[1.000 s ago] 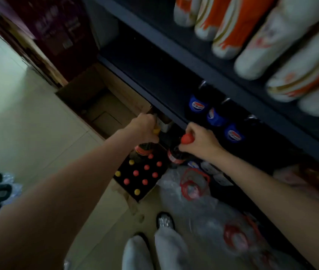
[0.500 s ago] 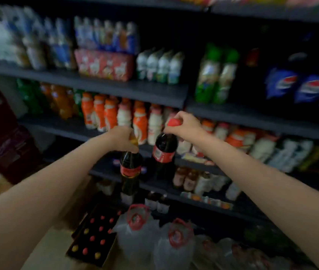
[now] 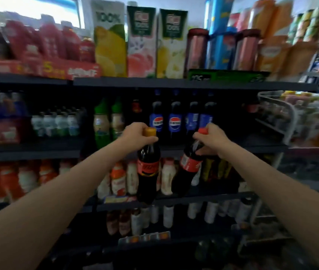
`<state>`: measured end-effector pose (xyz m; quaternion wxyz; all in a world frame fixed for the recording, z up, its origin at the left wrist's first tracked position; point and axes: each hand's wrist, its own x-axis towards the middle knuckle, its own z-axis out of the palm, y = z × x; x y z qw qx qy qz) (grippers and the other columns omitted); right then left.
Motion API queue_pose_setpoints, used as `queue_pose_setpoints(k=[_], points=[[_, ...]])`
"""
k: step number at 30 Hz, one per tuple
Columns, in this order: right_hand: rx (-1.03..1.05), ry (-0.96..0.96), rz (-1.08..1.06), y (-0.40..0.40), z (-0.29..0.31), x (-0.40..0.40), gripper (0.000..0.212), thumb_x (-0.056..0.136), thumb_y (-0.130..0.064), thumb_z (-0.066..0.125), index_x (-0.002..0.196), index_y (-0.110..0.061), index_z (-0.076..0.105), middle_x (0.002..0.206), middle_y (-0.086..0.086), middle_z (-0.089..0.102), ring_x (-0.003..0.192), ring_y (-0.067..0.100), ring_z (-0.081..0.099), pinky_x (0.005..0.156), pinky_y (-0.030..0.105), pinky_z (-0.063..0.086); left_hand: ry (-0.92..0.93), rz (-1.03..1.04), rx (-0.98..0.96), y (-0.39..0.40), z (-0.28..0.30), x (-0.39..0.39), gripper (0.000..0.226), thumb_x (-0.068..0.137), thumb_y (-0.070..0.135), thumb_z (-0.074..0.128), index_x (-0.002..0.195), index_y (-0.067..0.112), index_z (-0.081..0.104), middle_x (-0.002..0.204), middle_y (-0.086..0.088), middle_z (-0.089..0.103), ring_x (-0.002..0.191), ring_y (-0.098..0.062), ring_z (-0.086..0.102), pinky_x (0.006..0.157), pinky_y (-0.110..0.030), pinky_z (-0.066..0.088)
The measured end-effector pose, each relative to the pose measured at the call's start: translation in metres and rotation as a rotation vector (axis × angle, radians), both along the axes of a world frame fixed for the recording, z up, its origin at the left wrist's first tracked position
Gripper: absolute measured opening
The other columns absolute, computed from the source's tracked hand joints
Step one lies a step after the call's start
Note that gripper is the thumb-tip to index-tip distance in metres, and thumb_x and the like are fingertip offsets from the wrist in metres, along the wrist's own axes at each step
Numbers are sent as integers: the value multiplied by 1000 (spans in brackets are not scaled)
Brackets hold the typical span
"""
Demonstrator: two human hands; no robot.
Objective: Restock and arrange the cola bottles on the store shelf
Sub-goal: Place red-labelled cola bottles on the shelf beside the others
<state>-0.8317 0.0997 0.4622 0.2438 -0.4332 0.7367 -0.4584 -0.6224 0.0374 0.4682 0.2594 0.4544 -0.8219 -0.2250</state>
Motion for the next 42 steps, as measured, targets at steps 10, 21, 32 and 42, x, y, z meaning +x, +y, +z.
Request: queue_pose_setpoints(k=[10,21,32,42], points=[[-289,289,-136,-33,34,-204,30,83,-23,68,95,-14,42,101,11,58,73,35,67,71,49,57,29,-135,-139,-14,23,-224,36,89,34,58,112,6,55,87,-2,53,81,-18,51,61,-24,39],[-444,489,-49,-78,34,-289,34,84,-30,64,100,-8,44,83,2,50,77,22,50,67,39,48,97,129,-288,-35,37,-350,34,87,33,60,109,7,58,102,-6,50,91,-20,52,75,-25,39],[-260,296,169,-116,19,-302,47,84,-56,55,111,-17,59,113,6,63,106,26,59,86,36,51,114,216,-8,-50,-5,-370,30,86,28,62,105,4,60,111,-16,59,100,-29,59,77,-31,47],[-16,221,238,-123,-23,-303,78,70,-51,73,132,-19,39,108,6,63,63,16,61,40,24,44,182,146,38,-61,14,-354,30,86,27,62,103,2,62,103,-14,64,92,-22,58,78,-33,47]])
